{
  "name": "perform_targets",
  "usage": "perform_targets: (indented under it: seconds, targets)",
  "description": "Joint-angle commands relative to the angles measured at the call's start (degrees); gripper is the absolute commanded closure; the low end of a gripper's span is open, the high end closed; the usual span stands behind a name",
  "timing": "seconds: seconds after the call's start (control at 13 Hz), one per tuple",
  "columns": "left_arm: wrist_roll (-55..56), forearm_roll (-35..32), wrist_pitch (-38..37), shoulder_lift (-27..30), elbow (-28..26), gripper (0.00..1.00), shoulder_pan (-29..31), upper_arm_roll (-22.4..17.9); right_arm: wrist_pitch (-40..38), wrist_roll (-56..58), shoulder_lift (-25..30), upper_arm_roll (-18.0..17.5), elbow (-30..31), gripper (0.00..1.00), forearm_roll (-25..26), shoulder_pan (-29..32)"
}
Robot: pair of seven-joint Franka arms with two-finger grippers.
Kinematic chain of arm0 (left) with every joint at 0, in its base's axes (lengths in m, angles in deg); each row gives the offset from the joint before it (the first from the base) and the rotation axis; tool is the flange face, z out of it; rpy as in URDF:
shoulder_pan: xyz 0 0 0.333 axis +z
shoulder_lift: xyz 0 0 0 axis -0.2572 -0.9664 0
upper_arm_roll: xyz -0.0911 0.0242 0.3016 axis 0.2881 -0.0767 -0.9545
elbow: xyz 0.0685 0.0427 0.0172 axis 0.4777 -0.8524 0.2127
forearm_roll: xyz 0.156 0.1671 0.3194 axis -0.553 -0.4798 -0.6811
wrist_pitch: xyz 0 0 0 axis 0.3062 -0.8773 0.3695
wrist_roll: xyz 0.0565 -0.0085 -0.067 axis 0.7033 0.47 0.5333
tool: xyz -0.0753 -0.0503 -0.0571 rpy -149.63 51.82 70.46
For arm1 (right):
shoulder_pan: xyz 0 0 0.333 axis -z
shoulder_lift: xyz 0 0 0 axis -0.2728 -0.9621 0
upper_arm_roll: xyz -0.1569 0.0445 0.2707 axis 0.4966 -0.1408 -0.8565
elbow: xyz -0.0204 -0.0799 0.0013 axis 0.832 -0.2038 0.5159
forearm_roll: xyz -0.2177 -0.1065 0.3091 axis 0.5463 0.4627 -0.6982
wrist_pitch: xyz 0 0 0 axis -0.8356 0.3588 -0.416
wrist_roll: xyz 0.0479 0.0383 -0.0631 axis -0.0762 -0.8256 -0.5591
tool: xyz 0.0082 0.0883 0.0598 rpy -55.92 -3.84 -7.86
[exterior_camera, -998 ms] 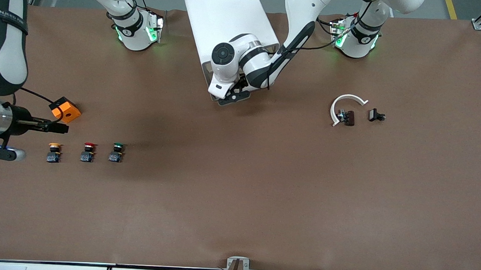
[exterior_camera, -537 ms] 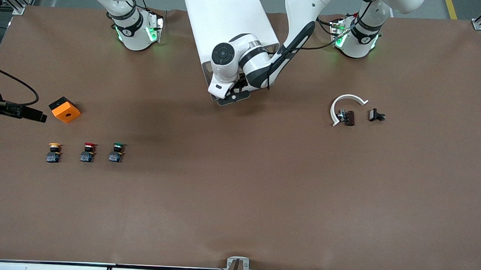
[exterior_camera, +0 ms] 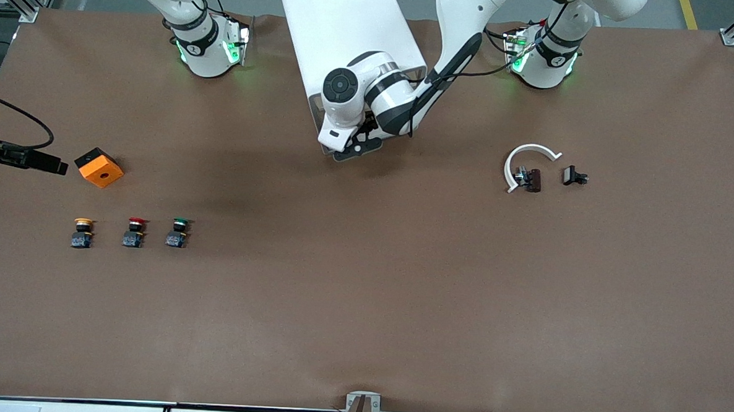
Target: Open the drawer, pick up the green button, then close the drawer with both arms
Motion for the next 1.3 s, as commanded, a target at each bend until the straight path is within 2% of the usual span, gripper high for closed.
perform_targets:
  seconds: [0.0, 0.31, 0.54, 0.69, 0.92, 1.23]
  targets:
    - [0.2, 3.4, -2.7, 0.0, 0.7, 0.00, -0.3, 1.6, -0.6, -0.6, 2.0, -0.8, -1.1, 0.00, 0.6, 1.4]
    - [-0.3, 3.3, -2.8, 0.0, 0.8, 0.00, -0.2, 1.3, -0.4, 0.0, 2.6, -1.0, 0.3, 0.00, 1.0, 3.3]
    - [-1.5, 2.7, -2.8, -0.1, 1.3, 0.00, 0.6, 0.3, -0.1, 0.0, 5.9, -1.1, 2.3, 0.00, 0.7, 3.2]
    - [-3.2, 2.7, -2.7, -0.1, 2.3, 0.00, 3.3, 0.2, 1.8, 0.1, 9.0, -1.1, 5.4, 0.00, 0.1, 3.3]
    - [-5.2, 2.5, -2.7, 0.1, 3.4, 0.00, 7.4, 0.2, 11.4, 0.4, 18.9, -0.9, 18.7, 0.00, -0.7, 2.7]
    - [-7.5, -0.6, -2.7, 0.1, 5.5, 0.00, 12.5, 0.2, 7.6, 6.9, 20.6, 1.9, 18.8, 0.00, 0.2, 0.9]
